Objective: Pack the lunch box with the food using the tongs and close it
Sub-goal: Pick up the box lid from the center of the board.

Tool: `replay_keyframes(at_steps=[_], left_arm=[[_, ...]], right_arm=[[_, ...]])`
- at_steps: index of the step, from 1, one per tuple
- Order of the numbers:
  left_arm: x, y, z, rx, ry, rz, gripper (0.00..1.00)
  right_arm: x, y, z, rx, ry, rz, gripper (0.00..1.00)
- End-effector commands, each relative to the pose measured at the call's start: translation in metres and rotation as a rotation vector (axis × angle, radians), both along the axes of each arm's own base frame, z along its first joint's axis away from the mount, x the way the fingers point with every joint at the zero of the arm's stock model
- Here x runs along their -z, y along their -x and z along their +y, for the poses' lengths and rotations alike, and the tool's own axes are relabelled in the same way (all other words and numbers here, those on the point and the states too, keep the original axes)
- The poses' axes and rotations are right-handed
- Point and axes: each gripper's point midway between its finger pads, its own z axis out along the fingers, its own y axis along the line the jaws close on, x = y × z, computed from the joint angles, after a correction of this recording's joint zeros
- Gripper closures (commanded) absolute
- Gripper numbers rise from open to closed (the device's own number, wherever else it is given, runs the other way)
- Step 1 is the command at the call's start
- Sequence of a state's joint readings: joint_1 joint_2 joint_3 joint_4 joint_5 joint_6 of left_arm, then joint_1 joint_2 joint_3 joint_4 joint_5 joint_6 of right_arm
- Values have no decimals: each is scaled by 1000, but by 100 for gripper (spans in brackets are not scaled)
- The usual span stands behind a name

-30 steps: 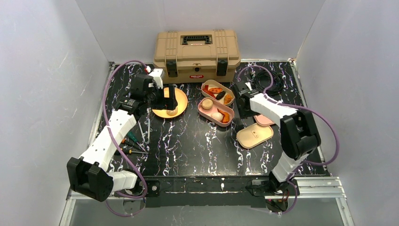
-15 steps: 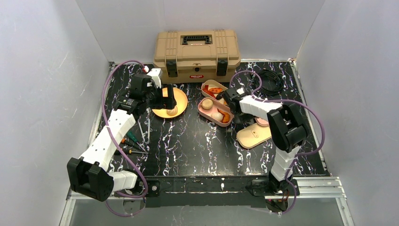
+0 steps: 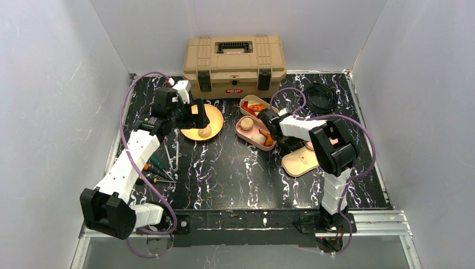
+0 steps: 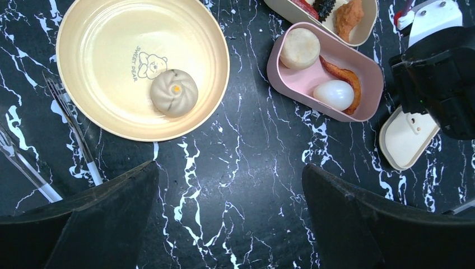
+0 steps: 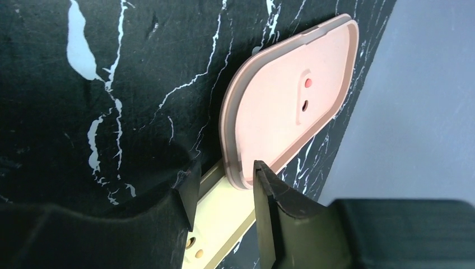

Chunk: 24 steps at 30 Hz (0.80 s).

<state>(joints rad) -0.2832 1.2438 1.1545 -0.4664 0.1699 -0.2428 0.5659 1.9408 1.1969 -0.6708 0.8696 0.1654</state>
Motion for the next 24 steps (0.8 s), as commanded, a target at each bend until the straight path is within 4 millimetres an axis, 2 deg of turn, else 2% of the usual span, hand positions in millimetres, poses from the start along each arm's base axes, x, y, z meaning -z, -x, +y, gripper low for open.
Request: replay_keyframes(at_steps=[1,7,12,14,17,19,24], left_arm=[[-7,-1,-2,4,50,-4,2],[-7,-3,0,-4,73,6,2],[-8,-5,4,-17,74,1,2],[-8,-5,3,-13,80,2,2],[-8,-4,1,-3,89,4,2],[-10,-4,-1,5,97,0,2],[-14,-2,-8,50,123,-22,2]], right_arm=[[-5,-11,-1,7,62,-61,53],[2,-11,-6,16,109,-60,57],[5,-14,-7,22,138,-69,66],[2,-16,-7,23,138,-84,74],[-15,-19,-6,22,144,-138,84],[-32,-20,-5,20,143,-176,87],[-98,-18,1,31,51,-293,97]])
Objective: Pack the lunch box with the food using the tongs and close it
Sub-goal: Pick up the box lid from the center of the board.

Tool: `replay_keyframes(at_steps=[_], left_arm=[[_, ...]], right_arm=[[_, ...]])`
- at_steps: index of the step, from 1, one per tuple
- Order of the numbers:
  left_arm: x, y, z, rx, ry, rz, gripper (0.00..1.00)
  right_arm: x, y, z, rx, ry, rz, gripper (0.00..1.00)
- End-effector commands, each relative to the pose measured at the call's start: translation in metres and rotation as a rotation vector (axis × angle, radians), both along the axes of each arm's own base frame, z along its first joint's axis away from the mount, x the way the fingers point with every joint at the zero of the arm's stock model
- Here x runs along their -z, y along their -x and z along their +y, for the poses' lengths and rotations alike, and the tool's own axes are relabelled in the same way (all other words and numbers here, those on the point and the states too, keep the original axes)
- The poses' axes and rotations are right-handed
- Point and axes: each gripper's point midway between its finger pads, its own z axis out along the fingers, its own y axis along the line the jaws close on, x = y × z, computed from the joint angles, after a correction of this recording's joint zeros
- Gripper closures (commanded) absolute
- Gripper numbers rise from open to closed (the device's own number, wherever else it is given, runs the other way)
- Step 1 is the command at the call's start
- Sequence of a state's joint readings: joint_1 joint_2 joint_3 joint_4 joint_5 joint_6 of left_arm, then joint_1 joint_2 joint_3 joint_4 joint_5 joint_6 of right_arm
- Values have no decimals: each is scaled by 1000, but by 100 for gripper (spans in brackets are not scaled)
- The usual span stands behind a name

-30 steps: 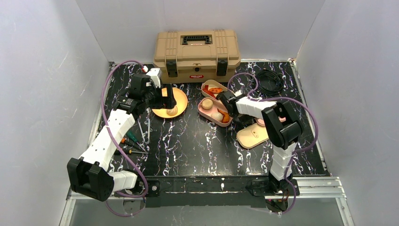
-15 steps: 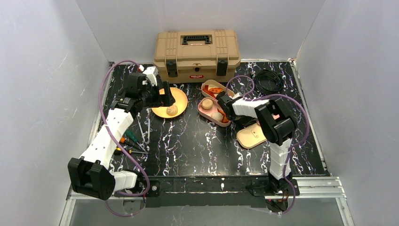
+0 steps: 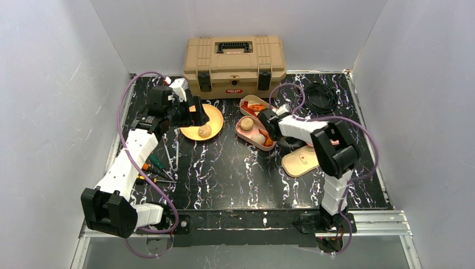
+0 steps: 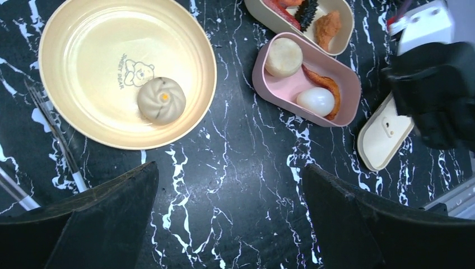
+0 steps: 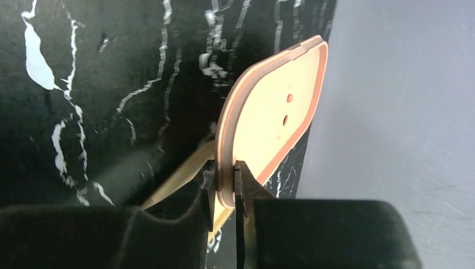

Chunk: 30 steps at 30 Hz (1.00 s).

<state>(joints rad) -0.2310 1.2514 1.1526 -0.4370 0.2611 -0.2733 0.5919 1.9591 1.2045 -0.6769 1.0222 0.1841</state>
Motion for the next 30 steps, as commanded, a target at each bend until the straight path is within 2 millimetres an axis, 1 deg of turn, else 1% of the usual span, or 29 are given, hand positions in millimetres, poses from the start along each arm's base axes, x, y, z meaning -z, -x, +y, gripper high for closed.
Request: replay_keyframes(at_steps=[1,4,6,8,10,12,13,15,16,17,18,19,20,23,25,27,30], left_arm=[[-11,4,-10,59,48,-40,2],[-16,8,-17,108,70,-65,2],[-22,11,-24,156,95,-86,2],[-28,18,-35,223,121,-104,2],[-34,30,-51,329,148,-122,3],[-42,46,-70,461,182,-154,3],[-47,58,-80,552,200,-177,3],[-53,88,-99,732,233,-217,3],[-53,101,-106,795,242,-229,3],[-52,114,-113,863,237,-251,4],[-49,123,-118,912,224,-274,4],[-45,129,-121,942,211,-287,4],[-41,139,-128,988,202,-292,3],[-22,158,-139,1083,171,-250,2],[-14,166,-143,1134,176,-209,2],[-10,169,-146,1157,199,-167,2],[-8,174,-149,1182,223,-135,2]], right_arm=[[-99,-10,9,14,-110,-241,99],[-144,-3,12,-5,-236,-299,99],[-170,4,18,-47,-334,-315,99],[-190,14,29,-98,-464,-314,99],[-202,27,46,-167,-598,-265,99],[-205,45,64,-231,-728,-180,99],[-205,56,76,-269,-794,-125,99],[-201,82,108,-369,-969,13,99],[-201,95,122,-415,-1050,75,99],[-204,114,140,-471,-1159,156,99],[-204,128,150,-498,-1227,214,99],[-205,139,157,-522,-1281,261,99],[-207,151,164,-545,-1333,312,99],[-211,180,178,-605,-1461,449,99],[-215,199,186,-660,-1537,521,99],[-220,214,193,-720,-1621,576,99],[-224,232,202,-784,-1715,661,99]])
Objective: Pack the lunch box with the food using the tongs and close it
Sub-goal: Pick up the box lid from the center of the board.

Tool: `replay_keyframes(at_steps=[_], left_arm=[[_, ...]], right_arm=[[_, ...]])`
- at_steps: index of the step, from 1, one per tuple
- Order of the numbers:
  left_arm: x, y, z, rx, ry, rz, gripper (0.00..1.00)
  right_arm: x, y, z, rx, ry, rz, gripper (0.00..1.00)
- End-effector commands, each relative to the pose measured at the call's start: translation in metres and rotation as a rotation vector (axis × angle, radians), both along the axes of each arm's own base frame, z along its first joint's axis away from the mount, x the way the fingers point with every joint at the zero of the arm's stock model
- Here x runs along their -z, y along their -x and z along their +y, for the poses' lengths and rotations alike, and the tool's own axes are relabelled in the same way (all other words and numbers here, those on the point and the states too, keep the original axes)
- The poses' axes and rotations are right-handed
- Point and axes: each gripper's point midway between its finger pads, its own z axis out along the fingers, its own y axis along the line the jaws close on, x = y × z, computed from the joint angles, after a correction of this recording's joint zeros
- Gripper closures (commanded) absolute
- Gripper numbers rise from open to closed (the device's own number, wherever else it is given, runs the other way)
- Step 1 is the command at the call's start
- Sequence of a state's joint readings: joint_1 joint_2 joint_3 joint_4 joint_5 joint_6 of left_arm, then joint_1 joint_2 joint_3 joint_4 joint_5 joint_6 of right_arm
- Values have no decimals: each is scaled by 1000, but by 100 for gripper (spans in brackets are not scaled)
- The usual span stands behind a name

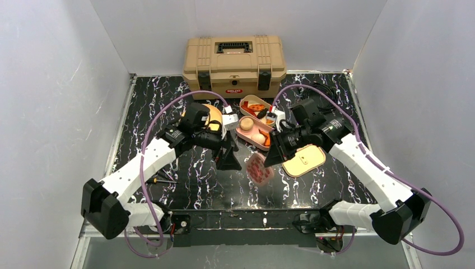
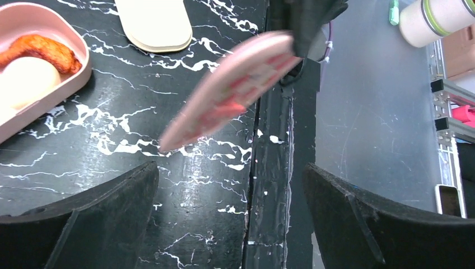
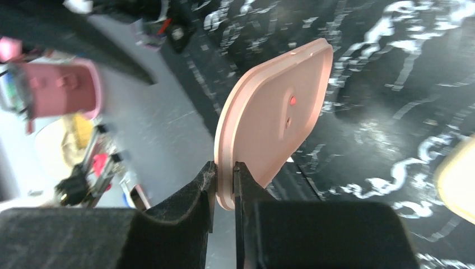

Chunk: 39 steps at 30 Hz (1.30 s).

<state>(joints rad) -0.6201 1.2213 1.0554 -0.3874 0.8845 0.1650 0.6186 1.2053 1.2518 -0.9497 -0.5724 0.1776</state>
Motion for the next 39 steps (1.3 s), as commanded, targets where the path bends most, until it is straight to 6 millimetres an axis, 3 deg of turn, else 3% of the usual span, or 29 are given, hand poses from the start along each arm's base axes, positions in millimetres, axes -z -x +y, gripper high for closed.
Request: replay_keyframes(at_steps=[1,7,13,16,18,20,23,27,28,29,31,34,37,39], left_arm=[[1,17,-2,94,8,37,2],[-5,44,-8,198,28,93,2],[-19,64,-11,287,68,199,10],[-24,72,-13,327,86,238,29],[-26,75,-14,341,92,253,49],[-26,76,-15,343,89,258,58],[-24,77,-15,340,79,271,63],[-23,76,-14,340,73,268,92],[-24,75,-14,334,69,258,100],[-23,73,-14,321,58,242,100],[-23,67,-14,291,42,206,100],[-19,51,-15,202,-1,147,100],[-20,17,-10,32,-15,120,100],[-27,-16,-2,-119,37,148,100]], right_arm=[[-40,42,26,-222,-288,62,99],[-52,61,36,-338,-358,60,99],[-58,63,42,-384,-374,54,99],[-52,62,45,-402,-351,66,99],[-47,61,45,-409,-329,76,99],[-45,58,47,-408,-315,67,99],[-45,54,50,-412,-320,57,99],[-49,44,55,-387,-314,9,99],[-51,39,57,-371,-311,-11,91],[-52,35,58,-350,-308,-32,77],[-56,23,61,-296,-298,-83,60],[-63,1,62,-154,-284,-177,41],[-73,-23,60,69,-352,-247,22],[-83,-35,54,204,-434,-314,11]])
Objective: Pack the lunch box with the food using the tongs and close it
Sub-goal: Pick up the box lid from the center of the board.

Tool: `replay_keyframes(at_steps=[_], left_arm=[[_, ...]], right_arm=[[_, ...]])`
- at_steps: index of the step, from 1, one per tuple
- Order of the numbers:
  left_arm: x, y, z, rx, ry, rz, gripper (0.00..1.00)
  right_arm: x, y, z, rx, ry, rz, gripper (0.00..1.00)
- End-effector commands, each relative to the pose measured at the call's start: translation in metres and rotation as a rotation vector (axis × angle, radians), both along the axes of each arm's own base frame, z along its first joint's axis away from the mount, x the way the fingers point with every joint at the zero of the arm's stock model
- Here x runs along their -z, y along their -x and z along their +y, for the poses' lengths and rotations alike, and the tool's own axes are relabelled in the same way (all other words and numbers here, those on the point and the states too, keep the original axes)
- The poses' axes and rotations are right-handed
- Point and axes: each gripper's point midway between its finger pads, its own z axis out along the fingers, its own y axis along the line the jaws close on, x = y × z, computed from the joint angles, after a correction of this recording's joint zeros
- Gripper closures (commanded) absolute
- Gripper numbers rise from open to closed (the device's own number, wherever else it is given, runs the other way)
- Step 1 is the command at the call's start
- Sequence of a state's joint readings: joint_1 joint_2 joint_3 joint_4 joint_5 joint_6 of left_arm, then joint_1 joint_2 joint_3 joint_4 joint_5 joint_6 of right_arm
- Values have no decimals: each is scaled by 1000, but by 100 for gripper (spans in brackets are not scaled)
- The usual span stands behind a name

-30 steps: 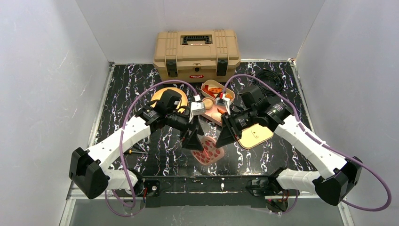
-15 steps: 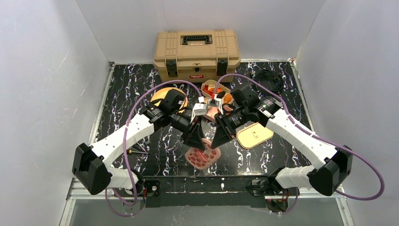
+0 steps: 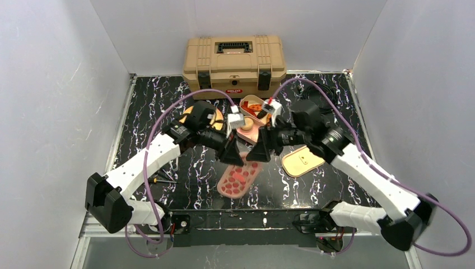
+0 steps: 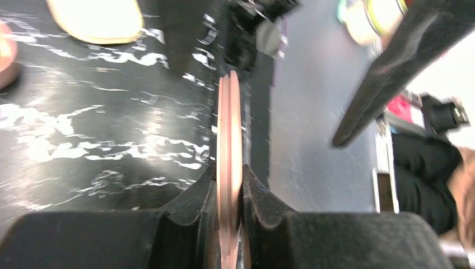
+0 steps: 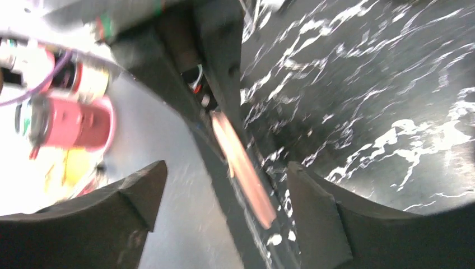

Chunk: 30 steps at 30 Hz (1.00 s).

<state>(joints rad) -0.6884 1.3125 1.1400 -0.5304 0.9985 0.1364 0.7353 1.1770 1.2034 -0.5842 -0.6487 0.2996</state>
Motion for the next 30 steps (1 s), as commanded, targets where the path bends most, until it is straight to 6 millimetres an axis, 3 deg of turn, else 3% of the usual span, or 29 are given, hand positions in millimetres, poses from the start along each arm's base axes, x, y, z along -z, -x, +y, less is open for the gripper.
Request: replay_keyframes(at_steps=[1,2,4,7,21,25,30], left_arm=[[-28,-72,16,-349,72,-21,100],[-31,-91,21,-430,108,10,100],[-35,-118,30,-551,166,60,100],[-39,-133,35,-625,216,81,100],[-73,-129,39,-672,433,156,100],[-77,-128,40,-674,456,167,100],[-77,-127,40,-682,470,170,100]], right_arm=[[-37,-42,-8,371,-216,-128,6],[-40,-47,-13,427,-250,-141,4],[-27,-55,-23,533,-263,-117,3],[-21,-57,-26,606,-372,-61,2],[34,-40,-9,544,-595,154,10],[35,-33,2,497,-609,154,12],[27,-30,15,436,-648,136,23]])
